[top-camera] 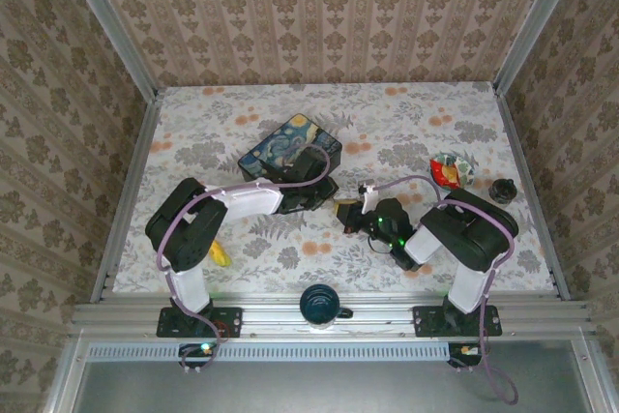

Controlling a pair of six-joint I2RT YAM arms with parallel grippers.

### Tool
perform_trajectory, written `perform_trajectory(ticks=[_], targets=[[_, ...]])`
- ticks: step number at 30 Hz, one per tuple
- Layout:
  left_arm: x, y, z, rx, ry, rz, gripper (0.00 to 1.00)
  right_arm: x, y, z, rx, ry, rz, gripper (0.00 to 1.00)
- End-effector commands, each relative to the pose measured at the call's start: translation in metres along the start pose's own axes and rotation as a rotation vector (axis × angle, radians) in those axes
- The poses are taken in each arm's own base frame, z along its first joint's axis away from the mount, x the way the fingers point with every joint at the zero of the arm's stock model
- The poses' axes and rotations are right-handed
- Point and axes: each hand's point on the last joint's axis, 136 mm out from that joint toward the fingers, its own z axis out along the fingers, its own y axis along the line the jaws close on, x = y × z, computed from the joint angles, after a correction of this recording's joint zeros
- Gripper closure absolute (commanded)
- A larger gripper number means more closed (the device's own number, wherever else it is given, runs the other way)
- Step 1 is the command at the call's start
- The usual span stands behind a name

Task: Unlock a padlock with a key

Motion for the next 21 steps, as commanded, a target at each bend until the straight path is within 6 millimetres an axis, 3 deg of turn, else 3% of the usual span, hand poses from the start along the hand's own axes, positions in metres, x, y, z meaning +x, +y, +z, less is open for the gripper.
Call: perform_trajectory(ticks=[1,13,21], targets=[[0.014,-0.025,-0.007,0.101,0.051,0.006,1.00,-0.025,0.004,0.008,-0.019,-0.073,-0.015,1.00],[0.016,-0.032,-0.016,0.158,0.096,0.000,1.00,-0.036,0.011,0.020,-0.215,0.011,0.023,1.00],[0.021,-0.041,-0.022,0.207,0.145,-0.021,1.00,-0.042,-0.003,0.022,-0.223,0.024,0.057,1.00]])
